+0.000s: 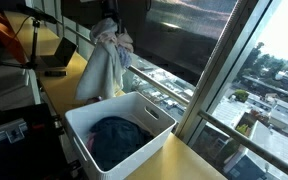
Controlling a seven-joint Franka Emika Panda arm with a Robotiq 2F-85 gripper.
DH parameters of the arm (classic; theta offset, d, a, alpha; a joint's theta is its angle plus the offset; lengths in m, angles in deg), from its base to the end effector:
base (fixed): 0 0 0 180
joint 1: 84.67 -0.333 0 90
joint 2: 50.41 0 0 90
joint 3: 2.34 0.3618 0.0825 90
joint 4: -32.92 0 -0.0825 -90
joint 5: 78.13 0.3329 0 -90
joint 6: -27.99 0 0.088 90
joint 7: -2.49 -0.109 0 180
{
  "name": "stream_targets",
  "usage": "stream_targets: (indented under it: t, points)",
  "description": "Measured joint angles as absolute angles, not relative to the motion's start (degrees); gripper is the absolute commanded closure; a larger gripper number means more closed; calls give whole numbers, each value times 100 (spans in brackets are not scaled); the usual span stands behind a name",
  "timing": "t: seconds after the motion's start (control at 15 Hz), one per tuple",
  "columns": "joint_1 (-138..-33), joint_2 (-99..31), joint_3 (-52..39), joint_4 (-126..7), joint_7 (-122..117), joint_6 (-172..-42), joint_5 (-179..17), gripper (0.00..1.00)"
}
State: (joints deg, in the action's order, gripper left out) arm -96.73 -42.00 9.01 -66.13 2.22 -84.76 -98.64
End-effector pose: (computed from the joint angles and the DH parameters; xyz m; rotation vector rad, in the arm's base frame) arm 0.5401 0.1999 0.5621 2.7542 0.7386 0.2251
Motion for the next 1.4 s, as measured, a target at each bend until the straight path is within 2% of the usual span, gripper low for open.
stream_targets:
  t: [0.47,1.4]
  points:
    - [-9570,-3753,801,-7486,143,-9027,-9653,100]
    - [-10143,-3052,862,-7644,-203,-9101,-9514,100]
